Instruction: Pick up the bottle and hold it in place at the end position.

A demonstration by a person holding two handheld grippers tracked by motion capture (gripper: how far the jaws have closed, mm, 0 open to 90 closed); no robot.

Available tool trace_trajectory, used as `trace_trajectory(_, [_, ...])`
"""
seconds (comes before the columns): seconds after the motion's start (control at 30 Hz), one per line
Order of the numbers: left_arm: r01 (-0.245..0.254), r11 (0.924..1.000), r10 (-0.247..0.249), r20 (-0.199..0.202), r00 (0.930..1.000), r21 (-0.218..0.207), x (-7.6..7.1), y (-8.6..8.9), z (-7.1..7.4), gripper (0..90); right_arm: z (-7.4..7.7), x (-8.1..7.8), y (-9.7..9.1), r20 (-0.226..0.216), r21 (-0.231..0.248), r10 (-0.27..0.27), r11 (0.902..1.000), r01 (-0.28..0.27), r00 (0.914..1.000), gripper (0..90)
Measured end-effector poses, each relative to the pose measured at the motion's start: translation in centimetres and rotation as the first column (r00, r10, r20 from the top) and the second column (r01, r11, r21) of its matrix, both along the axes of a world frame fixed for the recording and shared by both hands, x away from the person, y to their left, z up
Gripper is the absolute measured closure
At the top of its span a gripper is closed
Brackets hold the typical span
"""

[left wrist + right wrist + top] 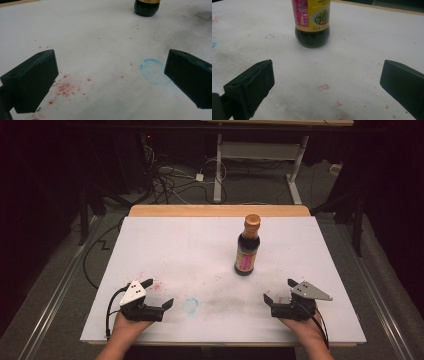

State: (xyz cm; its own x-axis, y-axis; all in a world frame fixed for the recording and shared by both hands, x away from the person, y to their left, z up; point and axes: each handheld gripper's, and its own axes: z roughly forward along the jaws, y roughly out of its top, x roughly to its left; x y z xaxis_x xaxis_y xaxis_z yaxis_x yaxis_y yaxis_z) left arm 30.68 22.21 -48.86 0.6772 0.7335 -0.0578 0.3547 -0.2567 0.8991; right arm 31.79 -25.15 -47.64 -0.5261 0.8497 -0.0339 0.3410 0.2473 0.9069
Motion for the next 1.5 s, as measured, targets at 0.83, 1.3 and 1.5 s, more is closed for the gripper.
trace_trajectory(0.83, [-0.028,0.9995,0.028,0.014,0.9995,0.012,0.0,0.1,0.5,0.0,0.7,0.9,0.3,-0.023,0.038,0.023,0.9990,-0.022,0.9995,0.3])
trace_trajectory(1.3, [0.011,0.9999,-0.011,0.015,0.9998,-0.003,0.0,0.1,0.8,0.0,2.0,4.6,2.2,-0.033,0.059,0.032,0.9978,-0.030,0.9990,0.3])
trace_trajectory(1.5, [0.015,0.9999,-0.015,-0.001,0.9999,0.002,0.1,0.2,0.4,0.0,2.6,6.6,3.6,-0.033,0.077,0.041,0.9963,-0.039,0.9986,0.3])
